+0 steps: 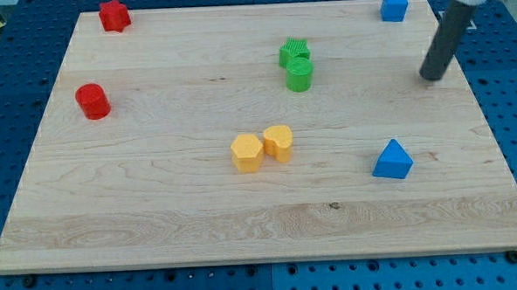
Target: Push the blue cube slightly downwards
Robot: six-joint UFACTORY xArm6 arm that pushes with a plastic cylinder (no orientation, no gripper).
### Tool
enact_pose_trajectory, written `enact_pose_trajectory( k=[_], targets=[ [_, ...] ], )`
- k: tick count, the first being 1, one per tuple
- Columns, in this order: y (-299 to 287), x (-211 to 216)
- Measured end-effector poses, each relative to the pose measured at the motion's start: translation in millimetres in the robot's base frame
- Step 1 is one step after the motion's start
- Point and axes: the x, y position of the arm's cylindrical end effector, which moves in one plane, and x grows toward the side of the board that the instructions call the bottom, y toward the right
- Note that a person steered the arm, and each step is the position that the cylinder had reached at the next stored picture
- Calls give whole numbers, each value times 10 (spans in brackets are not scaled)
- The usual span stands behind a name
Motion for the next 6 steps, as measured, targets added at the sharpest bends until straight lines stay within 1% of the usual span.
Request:
enact_pose_trajectory(
  k=[1,2,3,4,6],
  targets=[
    [140,-407],
    [377,-607],
    [368,-1144],
    [233,-1623],
    [25,-1629]
  ],
)
